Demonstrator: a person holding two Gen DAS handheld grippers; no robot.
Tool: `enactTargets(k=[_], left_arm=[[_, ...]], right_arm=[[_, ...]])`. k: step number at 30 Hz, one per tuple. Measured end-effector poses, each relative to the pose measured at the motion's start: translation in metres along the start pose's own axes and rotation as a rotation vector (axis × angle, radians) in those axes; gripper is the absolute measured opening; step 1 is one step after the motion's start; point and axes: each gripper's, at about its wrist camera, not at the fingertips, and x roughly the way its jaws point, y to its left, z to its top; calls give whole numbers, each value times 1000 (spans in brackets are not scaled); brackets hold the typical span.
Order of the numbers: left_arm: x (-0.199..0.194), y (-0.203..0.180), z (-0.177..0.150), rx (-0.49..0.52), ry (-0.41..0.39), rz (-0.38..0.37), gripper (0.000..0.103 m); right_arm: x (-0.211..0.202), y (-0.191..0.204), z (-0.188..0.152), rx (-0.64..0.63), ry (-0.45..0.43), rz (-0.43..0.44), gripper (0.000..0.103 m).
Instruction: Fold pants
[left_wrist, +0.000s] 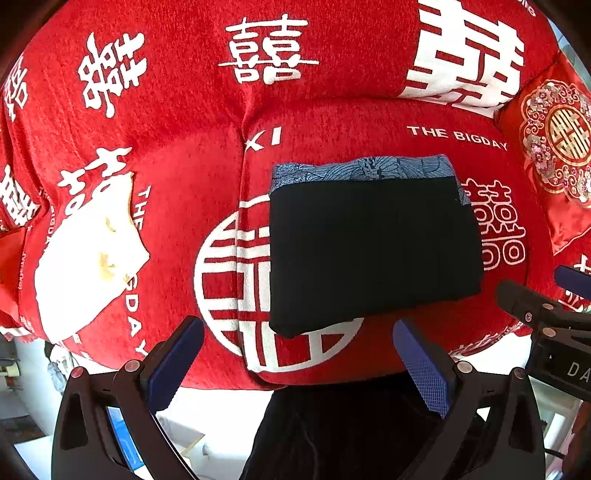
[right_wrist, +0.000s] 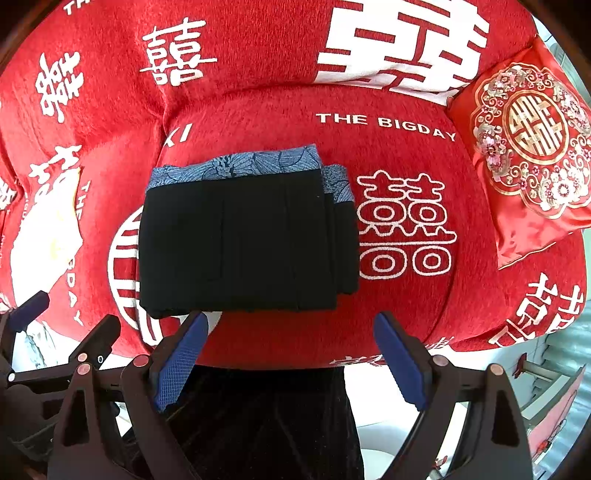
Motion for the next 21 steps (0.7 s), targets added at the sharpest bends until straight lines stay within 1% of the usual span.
enactTargets(k=[15, 21], left_arm=[[3, 1, 0, -16, 16, -12, 103], [1, 2, 0, -11, -1, -13, 103]], right_arm=[[0, -1, 1, -4, 2, 0, 93], [0, -1, 1, -4, 2, -1, 93]])
